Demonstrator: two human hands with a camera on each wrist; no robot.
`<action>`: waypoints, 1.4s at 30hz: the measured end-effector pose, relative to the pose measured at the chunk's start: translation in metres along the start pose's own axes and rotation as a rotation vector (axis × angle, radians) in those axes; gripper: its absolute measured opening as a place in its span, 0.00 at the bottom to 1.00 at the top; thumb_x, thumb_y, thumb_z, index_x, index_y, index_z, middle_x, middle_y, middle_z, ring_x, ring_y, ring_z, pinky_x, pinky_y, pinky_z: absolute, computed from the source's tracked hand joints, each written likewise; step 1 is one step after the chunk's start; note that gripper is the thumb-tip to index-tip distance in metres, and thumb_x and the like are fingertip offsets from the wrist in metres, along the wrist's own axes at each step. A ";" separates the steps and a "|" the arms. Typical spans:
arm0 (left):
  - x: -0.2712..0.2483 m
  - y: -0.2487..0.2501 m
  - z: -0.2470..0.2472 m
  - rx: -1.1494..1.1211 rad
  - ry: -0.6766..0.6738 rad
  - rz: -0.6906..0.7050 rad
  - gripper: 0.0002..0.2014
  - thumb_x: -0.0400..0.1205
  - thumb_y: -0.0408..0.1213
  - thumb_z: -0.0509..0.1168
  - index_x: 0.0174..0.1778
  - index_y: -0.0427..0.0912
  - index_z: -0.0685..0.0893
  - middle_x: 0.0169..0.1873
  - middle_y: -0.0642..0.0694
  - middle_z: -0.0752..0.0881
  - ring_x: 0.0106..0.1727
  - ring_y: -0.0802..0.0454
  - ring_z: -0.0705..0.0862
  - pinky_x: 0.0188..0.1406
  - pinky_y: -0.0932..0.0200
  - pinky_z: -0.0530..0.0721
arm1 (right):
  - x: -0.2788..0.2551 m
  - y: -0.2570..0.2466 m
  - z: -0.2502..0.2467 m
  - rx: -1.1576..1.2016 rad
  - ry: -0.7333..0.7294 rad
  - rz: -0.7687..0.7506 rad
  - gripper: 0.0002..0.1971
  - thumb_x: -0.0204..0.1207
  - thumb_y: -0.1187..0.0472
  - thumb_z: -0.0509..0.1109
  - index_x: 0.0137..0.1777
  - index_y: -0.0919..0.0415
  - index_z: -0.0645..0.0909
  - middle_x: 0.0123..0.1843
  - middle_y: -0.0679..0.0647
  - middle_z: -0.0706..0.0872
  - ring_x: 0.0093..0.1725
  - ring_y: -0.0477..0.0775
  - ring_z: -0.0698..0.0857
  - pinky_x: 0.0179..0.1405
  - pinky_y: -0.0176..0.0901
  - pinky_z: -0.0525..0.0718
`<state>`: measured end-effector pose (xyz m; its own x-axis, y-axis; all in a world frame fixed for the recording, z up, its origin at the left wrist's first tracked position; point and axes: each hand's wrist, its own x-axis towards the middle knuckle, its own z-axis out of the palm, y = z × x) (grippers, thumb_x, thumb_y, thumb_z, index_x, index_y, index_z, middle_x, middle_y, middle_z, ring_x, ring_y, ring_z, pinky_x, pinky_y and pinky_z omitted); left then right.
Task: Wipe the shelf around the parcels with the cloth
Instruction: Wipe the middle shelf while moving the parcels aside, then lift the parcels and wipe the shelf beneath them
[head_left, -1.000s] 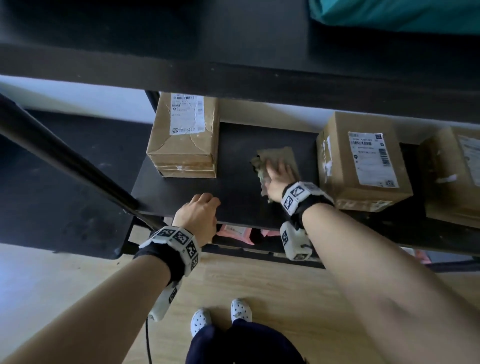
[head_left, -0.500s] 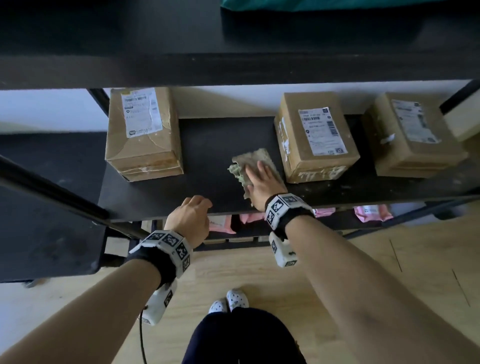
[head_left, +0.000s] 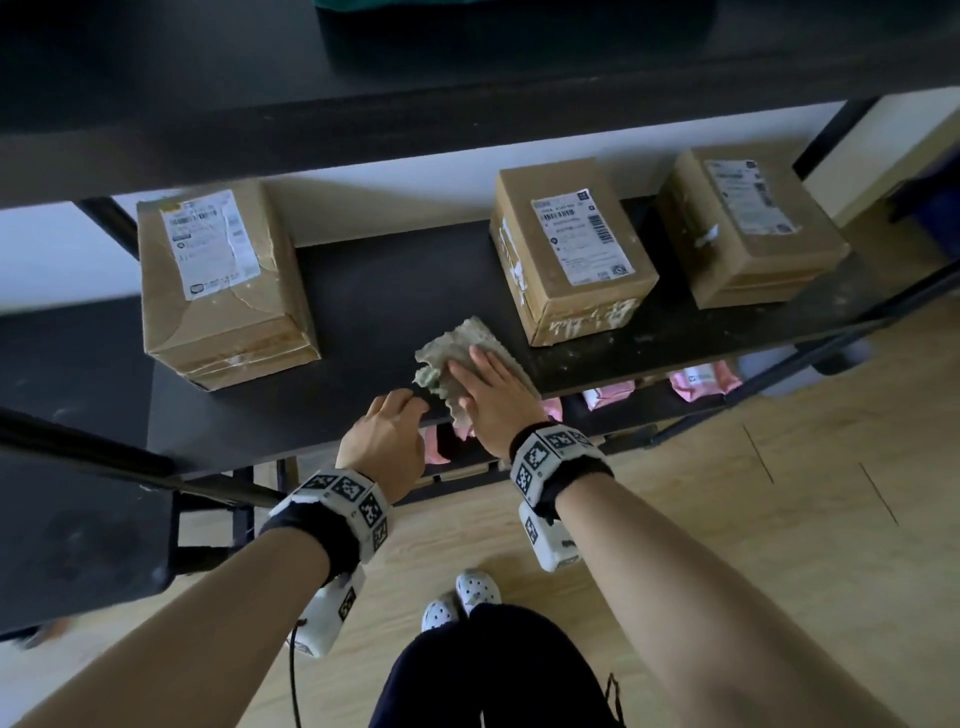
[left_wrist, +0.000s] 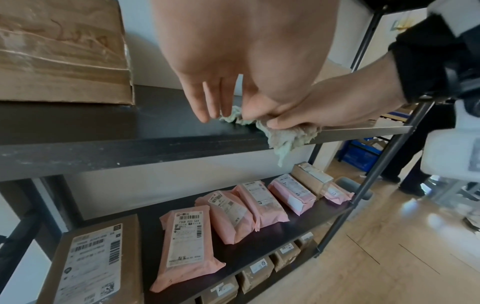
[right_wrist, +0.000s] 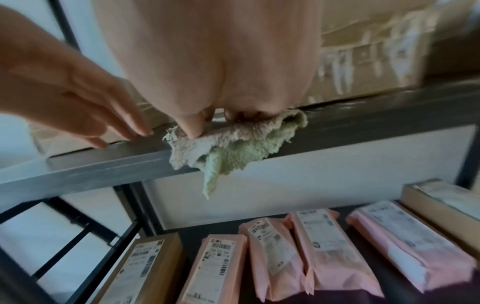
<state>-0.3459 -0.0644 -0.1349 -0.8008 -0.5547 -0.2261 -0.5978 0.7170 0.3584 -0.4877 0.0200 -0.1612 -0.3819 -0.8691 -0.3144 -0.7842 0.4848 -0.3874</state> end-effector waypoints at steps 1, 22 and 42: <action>0.001 0.001 0.001 0.003 -0.001 0.018 0.22 0.80 0.30 0.59 0.72 0.41 0.73 0.75 0.45 0.70 0.74 0.46 0.69 0.67 0.49 0.78 | -0.004 0.005 -0.002 0.011 0.001 0.015 0.27 0.86 0.58 0.51 0.84 0.51 0.50 0.87 0.53 0.42 0.86 0.54 0.43 0.84 0.47 0.44; 0.086 0.114 -0.031 -0.558 0.112 -0.253 0.21 0.85 0.38 0.58 0.75 0.41 0.70 0.69 0.39 0.79 0.66 0.43 0.80 0.62 0.55 0.77 | -0.027 0.083 -0.131 0.181 0.556 -0.252 0.15 0.77 0.69 0.63 0.63 0.65 0.80 0.60 0.60 0.85 0.59 0.59 0.84 0.59 0.54 0.83; 0.135 0.175 -0.016 -1.195 0.145 -0.433 0.27 0.82 0.33 0.65 0.77 0.47 0.68 0.68 0.41 0.81 0.48 0.52 0.82 0.37 0.60 0.80 | -0.003 0.182 -0.190 1.161 0.211 0.351 0.22 0.82 0.68 0.62 0.75 0.56 0.73 0.75 0.58 0.77 0.72 0.56 0.77 0.72 0.43 0.71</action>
<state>-0.5579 -0.0205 -0.0879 -0.4933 -0.7413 -0.4551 -0.3433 -0.3148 0.8849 -0.7217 0.0925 -0.0663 -0.6405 -0.6207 -0.4522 0.2356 0.4016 -0.8850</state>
